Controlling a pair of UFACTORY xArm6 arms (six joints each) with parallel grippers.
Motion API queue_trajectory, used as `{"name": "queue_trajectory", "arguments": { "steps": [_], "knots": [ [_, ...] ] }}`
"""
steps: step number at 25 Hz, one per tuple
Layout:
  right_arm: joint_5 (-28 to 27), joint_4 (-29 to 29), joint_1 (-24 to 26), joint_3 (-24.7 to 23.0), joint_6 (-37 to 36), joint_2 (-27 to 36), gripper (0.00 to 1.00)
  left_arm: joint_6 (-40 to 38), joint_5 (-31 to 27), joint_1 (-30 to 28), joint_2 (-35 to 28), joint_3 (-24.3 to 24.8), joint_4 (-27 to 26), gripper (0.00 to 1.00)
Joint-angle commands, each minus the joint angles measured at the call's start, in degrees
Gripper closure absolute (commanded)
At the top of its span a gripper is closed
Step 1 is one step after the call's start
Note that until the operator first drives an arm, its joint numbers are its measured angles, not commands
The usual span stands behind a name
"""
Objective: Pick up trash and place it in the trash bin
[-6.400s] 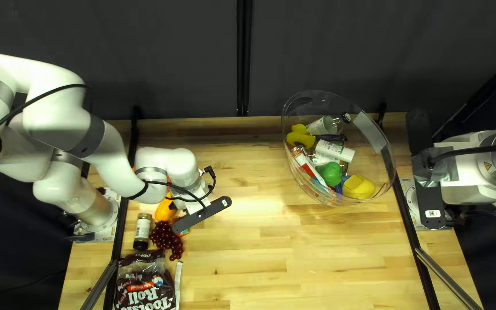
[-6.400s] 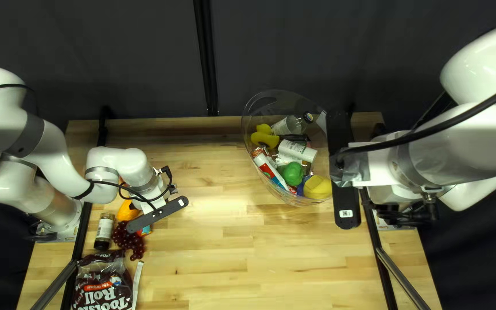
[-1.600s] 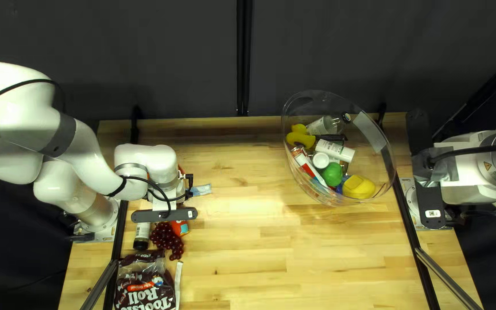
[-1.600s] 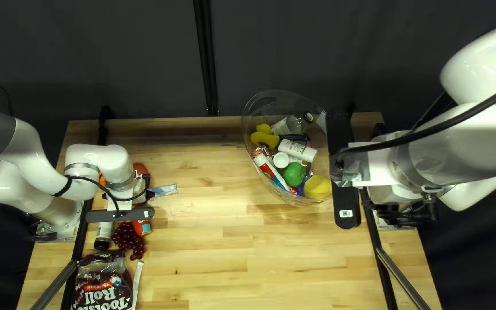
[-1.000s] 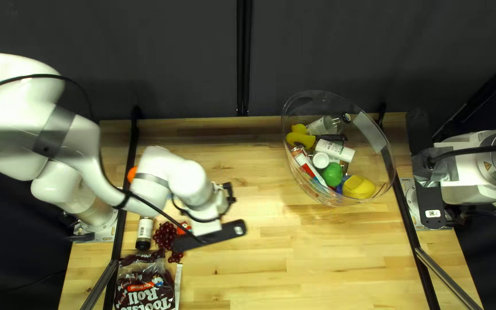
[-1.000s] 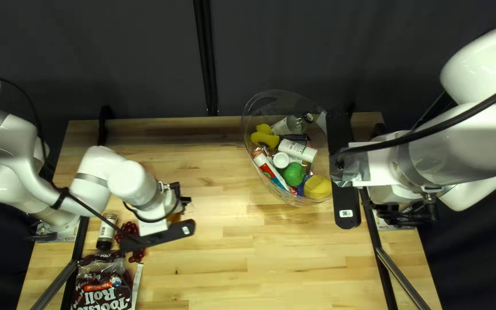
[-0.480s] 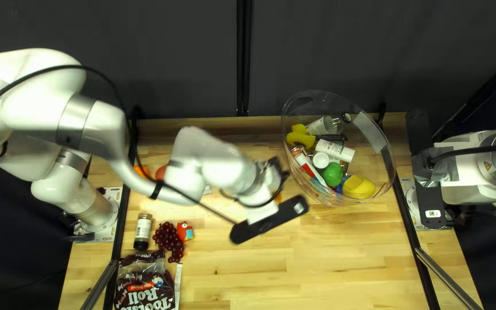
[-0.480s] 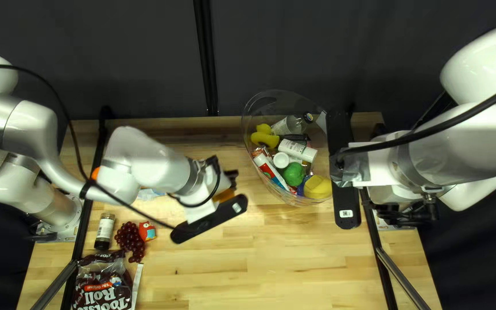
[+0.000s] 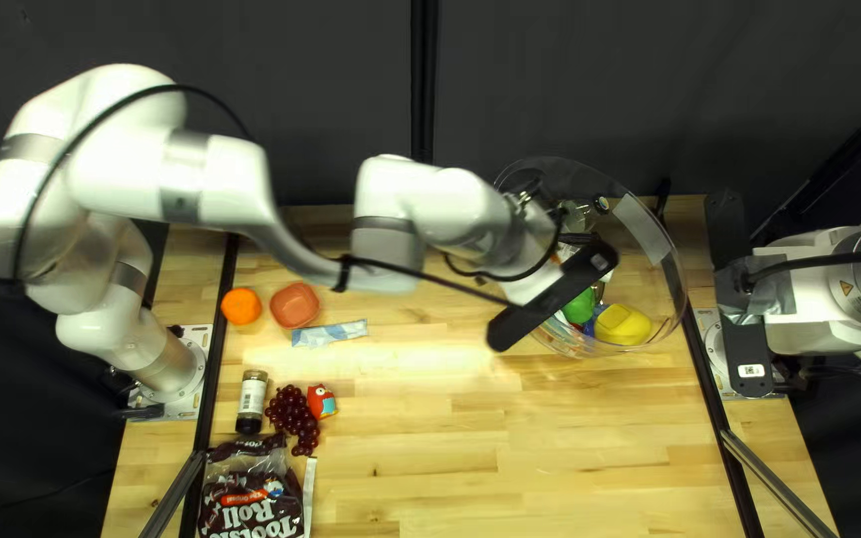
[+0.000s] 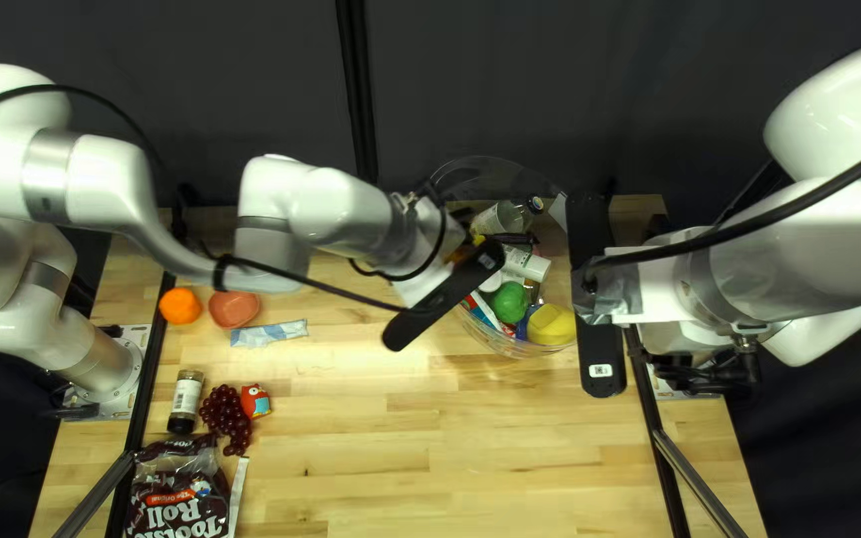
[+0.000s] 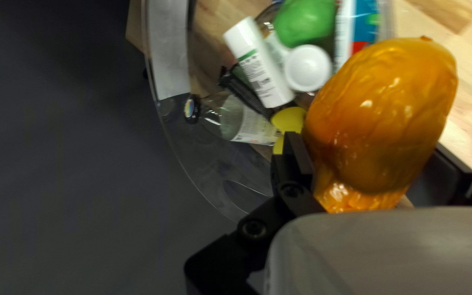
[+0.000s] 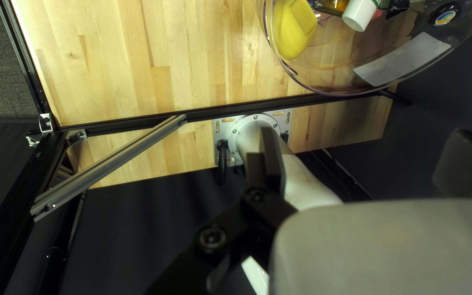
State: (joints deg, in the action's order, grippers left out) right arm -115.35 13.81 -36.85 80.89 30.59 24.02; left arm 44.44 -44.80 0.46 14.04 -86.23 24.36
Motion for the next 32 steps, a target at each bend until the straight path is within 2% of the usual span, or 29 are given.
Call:
{"name": "queue_trajectory", "arguments": {
  "steps": [1,3,7,8,9,12,19,21,24,26,29,32],
  "knots": [
    [0.0,0.0,0.0,0.0,0.0,0.0,0.00,1.1,1.1,2.6,4.5,-4.8,-2.0,1.00],
    [0.0,0.0,0.0,0.0,0.0,0.0,0.00,2.0,1.4,3.4,6.0,-6.3,-2.9,1.00],
    [0.0,0.0,0.0,0.0,0.0,0.0,0.00,3.3,2.1,4.4,8.8,-8.3,-4.7,0.88],
    [0.0,0.0,0.0,0.0,0.0,0.0,0.00,3.5,2.1,4.4,9.6,-8.9,-5.3,0.55],
    [0.0,0.0,0.0,0.0,0.0,0.0,0.00,3.7,1.8,4.3,10.5,-9.7,-6.1,0.06],
    [0.0,0.0,0.0,0.0,0.0,0.0,0.00,3.7,-0.1,3.8,11.7,-11.9,-8.0,0.00],
    [0.0,0.0,0.0,0.0,0.0,0.0,0.00,2.8,-4.2,1.4,7.6,-9.3,-10.4,0.00],
    [0.0,0.0,0.0,0.0,0.0,0.0,0.00,1.9,-8.1,-0.3,7.6,-10.4,-11.8,0.00],
    [0.0,0.0,0.0,0.0,0.0,0.0,0.00,0.9,-12.5,-2.2,5.1,-9.4,-13.1,0.00],
    [0.0,0.0,0.0,0.0,0.0,0.0,0.00,-0.2,-14.0,-3.3,2.2,-6.5,-13.6,0.00],
    [0.0,0.0,0.0,0.0,0.0,0.0,0.00,-5.9,-15.3,-5.1,-1.7,-0.8,-12.4,0.00],
    [0.0,0.0,0.0,0.0,0.0,0.0,0.00,-11.4,-15.4,-8.0,-7.0,7.3,-12.3,0.00]
  ]
}}
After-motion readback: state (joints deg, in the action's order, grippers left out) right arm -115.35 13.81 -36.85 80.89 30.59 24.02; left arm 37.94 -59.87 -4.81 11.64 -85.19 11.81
